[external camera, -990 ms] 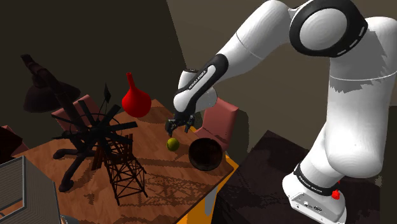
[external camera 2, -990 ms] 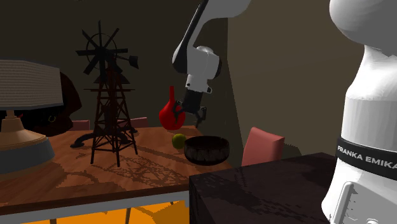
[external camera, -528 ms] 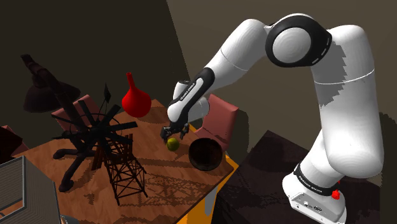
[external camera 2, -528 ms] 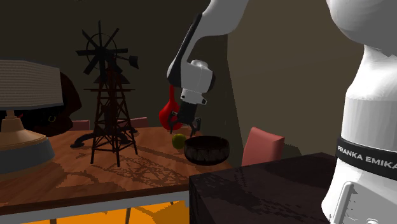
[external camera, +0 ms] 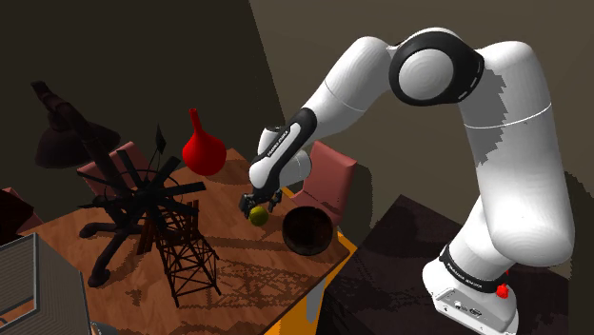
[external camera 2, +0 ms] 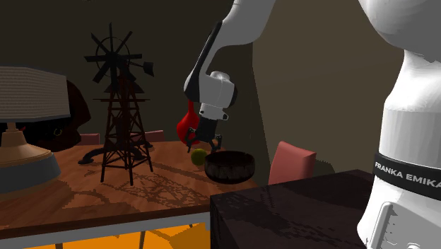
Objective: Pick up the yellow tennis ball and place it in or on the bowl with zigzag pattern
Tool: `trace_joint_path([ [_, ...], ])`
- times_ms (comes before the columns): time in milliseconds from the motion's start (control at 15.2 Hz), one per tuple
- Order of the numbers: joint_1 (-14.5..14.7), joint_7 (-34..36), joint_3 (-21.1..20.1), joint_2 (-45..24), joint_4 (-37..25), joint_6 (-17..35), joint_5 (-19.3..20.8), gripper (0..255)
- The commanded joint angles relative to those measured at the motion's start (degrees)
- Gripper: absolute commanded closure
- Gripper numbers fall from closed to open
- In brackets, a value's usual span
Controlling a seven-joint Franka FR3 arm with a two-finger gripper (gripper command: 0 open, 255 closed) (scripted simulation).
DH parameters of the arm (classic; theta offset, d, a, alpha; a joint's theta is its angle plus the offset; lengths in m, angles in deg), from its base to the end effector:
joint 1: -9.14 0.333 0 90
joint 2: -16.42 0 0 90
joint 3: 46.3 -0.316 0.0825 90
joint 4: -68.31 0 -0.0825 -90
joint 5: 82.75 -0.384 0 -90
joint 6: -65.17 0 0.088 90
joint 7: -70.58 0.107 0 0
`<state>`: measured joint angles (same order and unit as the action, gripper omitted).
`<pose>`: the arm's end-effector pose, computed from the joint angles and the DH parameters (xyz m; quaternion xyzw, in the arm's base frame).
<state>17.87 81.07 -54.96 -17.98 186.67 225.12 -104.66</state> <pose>0.5721 0.1613 0.1492 -0.9828 0.1303 -0.0282 0.1281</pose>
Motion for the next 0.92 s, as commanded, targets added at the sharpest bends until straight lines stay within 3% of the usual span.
trace_joint_path([
  [0, 0.0, 0.0, 0.0, -0.02, -0.01, 0.01, 0.0, 0],
  [66, 0.0, 0.0, 0.0, -0.01, 0.0, 0.01, 0.0, 0],
  [132, 0.0, 0.0, 0.0, -0.01, 0.0, 0.01, 0.0, 255],
  [858, 0.15, 0.43, 0.23, 1.43, 0.43, -0.99, 0.19, 255],
])
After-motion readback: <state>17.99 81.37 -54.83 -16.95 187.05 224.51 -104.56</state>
